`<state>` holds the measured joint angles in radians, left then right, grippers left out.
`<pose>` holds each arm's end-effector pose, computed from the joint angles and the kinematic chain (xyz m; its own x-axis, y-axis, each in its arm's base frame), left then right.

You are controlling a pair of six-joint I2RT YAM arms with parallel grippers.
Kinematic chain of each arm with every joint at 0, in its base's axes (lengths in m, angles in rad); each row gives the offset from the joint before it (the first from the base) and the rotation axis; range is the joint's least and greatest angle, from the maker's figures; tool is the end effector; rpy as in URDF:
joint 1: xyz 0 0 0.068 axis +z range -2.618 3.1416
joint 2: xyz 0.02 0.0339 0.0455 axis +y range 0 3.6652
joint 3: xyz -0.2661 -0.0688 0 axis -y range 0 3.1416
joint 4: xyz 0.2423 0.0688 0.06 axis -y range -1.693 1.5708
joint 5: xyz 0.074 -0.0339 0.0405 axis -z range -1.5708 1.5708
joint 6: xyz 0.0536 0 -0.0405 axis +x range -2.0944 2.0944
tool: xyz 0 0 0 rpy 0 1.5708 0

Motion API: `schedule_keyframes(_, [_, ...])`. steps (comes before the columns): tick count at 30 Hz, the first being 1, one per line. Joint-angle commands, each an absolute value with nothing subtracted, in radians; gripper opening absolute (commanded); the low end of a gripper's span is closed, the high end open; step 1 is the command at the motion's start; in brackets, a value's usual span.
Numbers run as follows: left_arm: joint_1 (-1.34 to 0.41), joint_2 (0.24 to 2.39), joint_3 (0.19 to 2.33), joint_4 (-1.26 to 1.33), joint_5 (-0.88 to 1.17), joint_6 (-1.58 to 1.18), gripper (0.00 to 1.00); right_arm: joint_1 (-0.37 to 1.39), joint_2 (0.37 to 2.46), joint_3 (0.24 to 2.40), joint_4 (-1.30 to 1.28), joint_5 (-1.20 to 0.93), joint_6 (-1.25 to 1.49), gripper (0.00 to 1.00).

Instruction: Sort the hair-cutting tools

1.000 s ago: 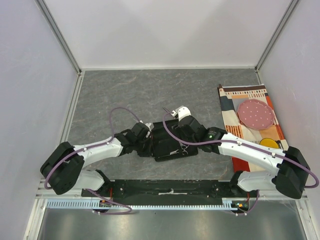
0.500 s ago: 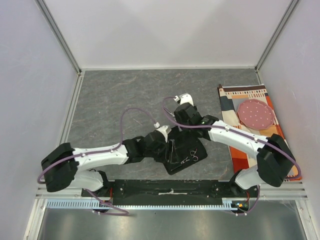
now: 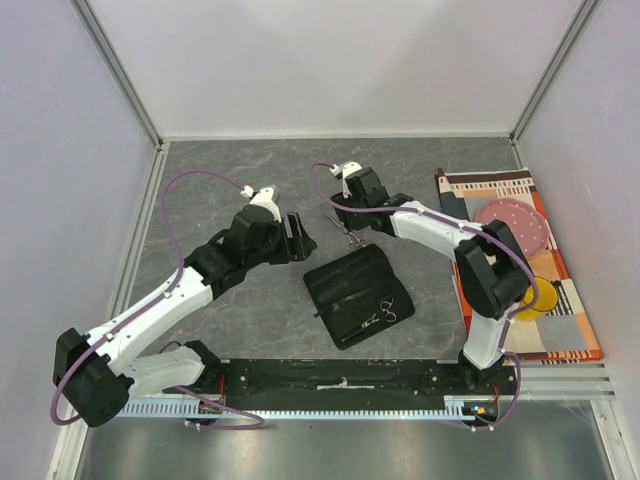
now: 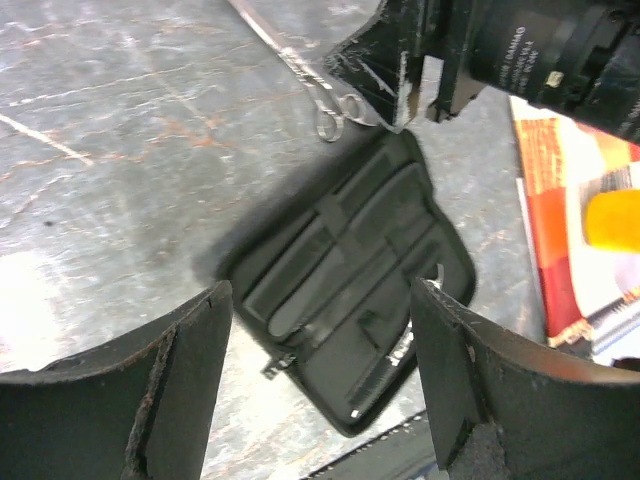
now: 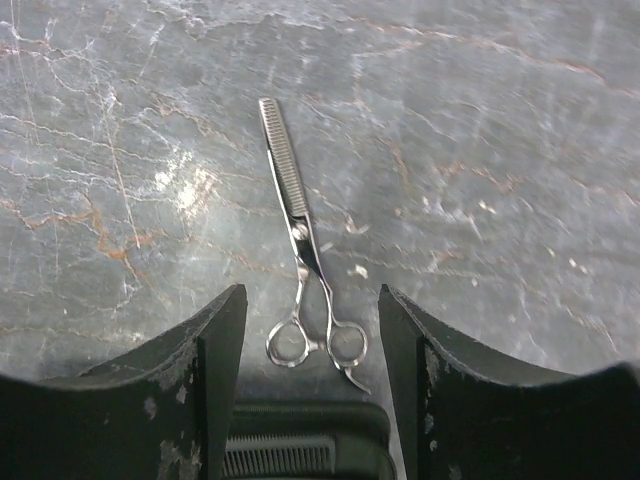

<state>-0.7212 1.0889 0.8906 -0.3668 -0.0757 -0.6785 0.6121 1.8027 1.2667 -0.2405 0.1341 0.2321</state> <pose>0.1932 -0.1645 0.2921 -0.6962 -0.2212 -0.6829 0.2228 0.8378 -0.4985 0.3403 0.2302 0.2112 -0.6712 -0.1927 -0.7158 -0.3463 0.9353 0.0729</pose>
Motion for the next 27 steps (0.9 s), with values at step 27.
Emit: schedule_keyframes(27, [-0.508, 1.169, 0.795, -0.334, 0.046, -0.600, 1.00, 0.604, 2.132, 1.453, -0.353, 0.046, 0.028, 0.37])
